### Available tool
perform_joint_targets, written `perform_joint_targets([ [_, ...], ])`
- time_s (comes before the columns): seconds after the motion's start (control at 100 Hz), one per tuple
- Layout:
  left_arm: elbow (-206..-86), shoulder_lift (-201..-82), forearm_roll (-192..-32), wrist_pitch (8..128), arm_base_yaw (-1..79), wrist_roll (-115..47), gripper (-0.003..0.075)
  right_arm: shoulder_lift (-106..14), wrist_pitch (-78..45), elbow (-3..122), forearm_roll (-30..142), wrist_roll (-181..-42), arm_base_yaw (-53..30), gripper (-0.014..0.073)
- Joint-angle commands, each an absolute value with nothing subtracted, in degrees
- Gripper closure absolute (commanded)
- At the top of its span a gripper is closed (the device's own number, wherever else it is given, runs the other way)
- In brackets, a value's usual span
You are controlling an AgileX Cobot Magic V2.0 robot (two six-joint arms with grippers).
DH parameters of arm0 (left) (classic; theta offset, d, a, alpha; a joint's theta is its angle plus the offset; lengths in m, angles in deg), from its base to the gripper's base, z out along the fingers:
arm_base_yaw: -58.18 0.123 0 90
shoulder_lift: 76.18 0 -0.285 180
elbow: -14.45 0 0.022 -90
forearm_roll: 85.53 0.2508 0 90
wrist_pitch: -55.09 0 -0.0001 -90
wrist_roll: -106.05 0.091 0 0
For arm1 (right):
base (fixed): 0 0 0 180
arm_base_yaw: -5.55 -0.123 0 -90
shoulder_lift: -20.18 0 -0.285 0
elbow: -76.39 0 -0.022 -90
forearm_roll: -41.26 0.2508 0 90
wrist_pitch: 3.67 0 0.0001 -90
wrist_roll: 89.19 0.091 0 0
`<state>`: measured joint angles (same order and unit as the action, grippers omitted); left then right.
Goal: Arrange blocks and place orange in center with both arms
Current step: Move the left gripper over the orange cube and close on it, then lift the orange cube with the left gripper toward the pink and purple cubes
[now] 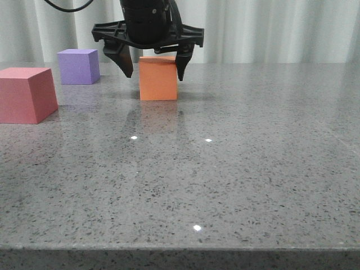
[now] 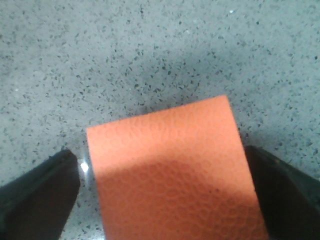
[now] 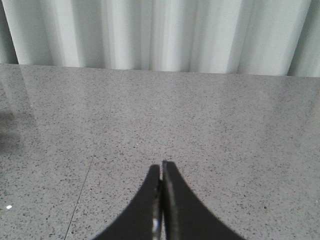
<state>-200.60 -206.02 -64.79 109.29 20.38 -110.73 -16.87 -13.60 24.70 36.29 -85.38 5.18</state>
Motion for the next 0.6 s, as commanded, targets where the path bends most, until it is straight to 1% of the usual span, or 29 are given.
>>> perform_joint_targets([
  [0.0, -202.51, -202.55, -63.63, 106.86, 20.4, -111.28, 0.0146, -16.78, -9.05, 26.09, 35.76, -85.71, 5.55, 0.066],
  [0.02, -202.51, -202.55, -63.63, 106.86, 20.4, -111.28, 0.0183, -16.78, -9.05, 26.09, 35.76, -85.71, 5.55, 0.066],
  [0.04, -202.51, -202.55, -63.63, 106.86, 20.4, -111.28, 0.0191, -16.78, -9.05, 26.09, 35.76, -85.71, 5.55, 0.066],
  [0.07, -202.51, -202.55, -63.63, 106.86, 20.4, -111.28, 0.0229, -16.78, -9.05, 26.09, 35.76, -85.71, 5.55, 0.066],
  [0.12, -202.51, -202.55, -63.63, 106.86, 20.4, -111.28, 0.0309, -16.78, -9.05, 26.09, 35.76, -85.71, 5.55, 0.066],
  [0.17, -202.51, -202.55, -63.63, 106.86, 20.4, -110.95, 0.0372, -16.78, -9.05, 26.09, 35.76, -85.71, 5.55, 0.066],
  [0.24, -202.51, -201.86, -63.63, 106.86, 20.4, -110.95, 0.0424, -16.78, -9.05, 26.09, 35.76, -85.71, 5.55, 0.066],
  [0.38, -202.51, -198.74, -63.63, 106.97, 20.4, -109.81, 0.0429, -16.78, -9.05, 26.09, 35.76, -85.71, 5.55, 0.066],
  [0.59, -202.51, -192.16, -64.28, 110.11, 21.81, -102.1, 0.0429, -16.78, -9.05, 26.09, 35.76, -85.71, 5.55, 0.066],
])
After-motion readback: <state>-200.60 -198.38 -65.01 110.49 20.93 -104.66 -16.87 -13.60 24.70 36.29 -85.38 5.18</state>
